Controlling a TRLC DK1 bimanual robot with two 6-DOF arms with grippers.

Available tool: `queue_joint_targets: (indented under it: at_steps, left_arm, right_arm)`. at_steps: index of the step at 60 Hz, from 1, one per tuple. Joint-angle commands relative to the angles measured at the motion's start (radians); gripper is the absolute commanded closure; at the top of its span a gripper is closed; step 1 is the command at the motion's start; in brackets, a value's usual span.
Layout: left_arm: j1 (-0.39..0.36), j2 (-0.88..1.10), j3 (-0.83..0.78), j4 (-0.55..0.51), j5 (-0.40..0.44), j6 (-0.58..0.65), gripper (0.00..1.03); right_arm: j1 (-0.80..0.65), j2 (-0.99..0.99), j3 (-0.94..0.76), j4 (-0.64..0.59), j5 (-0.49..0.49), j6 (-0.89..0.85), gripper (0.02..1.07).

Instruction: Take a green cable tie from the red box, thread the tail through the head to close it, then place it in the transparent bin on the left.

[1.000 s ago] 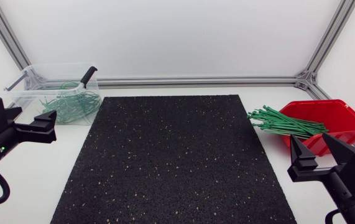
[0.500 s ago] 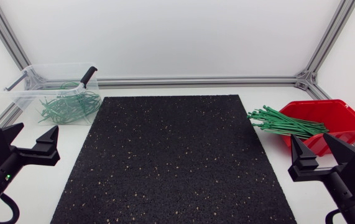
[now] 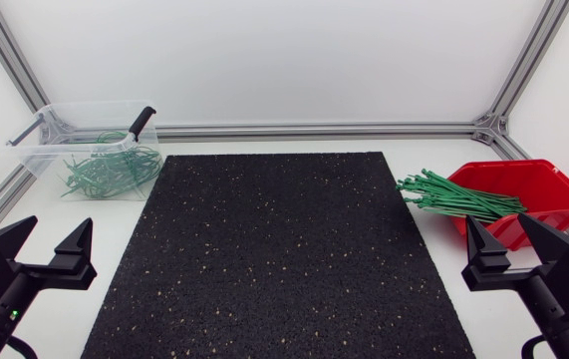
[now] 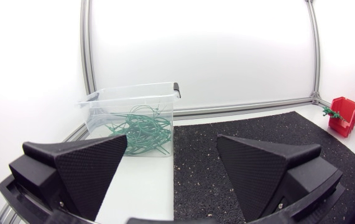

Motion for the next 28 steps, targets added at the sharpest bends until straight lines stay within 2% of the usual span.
queue_joint_targets:
  at_steps: [1,17,28]
  left_arm:
    - [-0.006,-0.049,-0.041,-0.009,0.011,-0.037,0.03]
    - [-0.005,-0.182,-0.105,-0.047,0.023,-0.069,0.03]
    - [-0.005,-0.184,-0.105,-0.047,0.023,-0.069,0.03]
  right_arm:
    - [-0.004,-0.006,-0.022,0.014,-0.003,0.022,0.07]
    - [-0.004,-0.006,-0.022,0.014,-0.003,0.022,0.07]
    - [-0.004,-0.006,-0.022,0.014,-0.003,0.022,0.07]
